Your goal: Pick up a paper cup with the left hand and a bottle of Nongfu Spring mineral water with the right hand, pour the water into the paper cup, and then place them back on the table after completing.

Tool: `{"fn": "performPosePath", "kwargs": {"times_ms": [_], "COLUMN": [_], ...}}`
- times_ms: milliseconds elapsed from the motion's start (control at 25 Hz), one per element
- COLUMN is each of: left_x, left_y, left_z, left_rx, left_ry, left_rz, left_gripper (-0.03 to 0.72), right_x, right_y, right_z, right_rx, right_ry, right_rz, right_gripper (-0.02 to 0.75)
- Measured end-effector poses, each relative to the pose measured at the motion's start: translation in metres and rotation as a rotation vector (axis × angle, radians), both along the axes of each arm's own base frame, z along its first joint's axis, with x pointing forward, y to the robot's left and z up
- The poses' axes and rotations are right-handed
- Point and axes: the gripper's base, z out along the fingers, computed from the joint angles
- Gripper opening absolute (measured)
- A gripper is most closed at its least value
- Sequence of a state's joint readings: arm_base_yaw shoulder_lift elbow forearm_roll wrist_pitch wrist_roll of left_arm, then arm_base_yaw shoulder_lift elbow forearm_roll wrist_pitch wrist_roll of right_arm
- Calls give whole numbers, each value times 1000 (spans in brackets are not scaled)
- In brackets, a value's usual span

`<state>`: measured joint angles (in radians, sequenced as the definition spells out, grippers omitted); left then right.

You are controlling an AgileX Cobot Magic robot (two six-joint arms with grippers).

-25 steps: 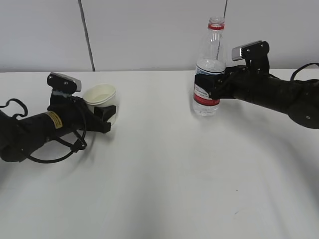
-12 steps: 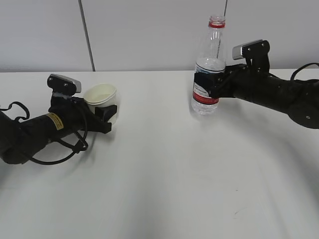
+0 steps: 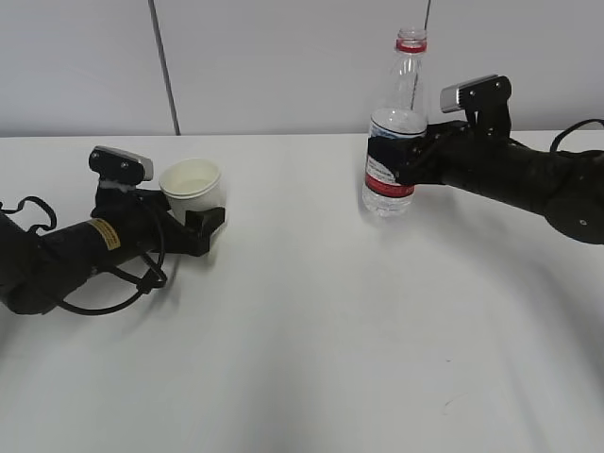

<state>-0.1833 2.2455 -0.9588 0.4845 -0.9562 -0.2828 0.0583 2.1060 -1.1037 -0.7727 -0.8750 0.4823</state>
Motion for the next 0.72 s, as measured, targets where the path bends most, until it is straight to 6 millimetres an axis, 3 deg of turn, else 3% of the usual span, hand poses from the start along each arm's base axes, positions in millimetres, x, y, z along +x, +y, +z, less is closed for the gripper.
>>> {"fn": "performPosePath", "kwargs": {"times_ms": [320,720], "left_x": [-9,-32], "left_y": [1,7], "left_z": [-1,13], "left_rx": [-27,-46], "left_ry": [-3,7], "left_rz": [6,30], "left_gripper": [598,595], "right_x": [0,0], "right_y": [0,0], "right_z": [0,0], "right_rx": [1,2], "right_ry": [1,-1], "right_rz": [-1,0], "right_gripper": [482,482]}}
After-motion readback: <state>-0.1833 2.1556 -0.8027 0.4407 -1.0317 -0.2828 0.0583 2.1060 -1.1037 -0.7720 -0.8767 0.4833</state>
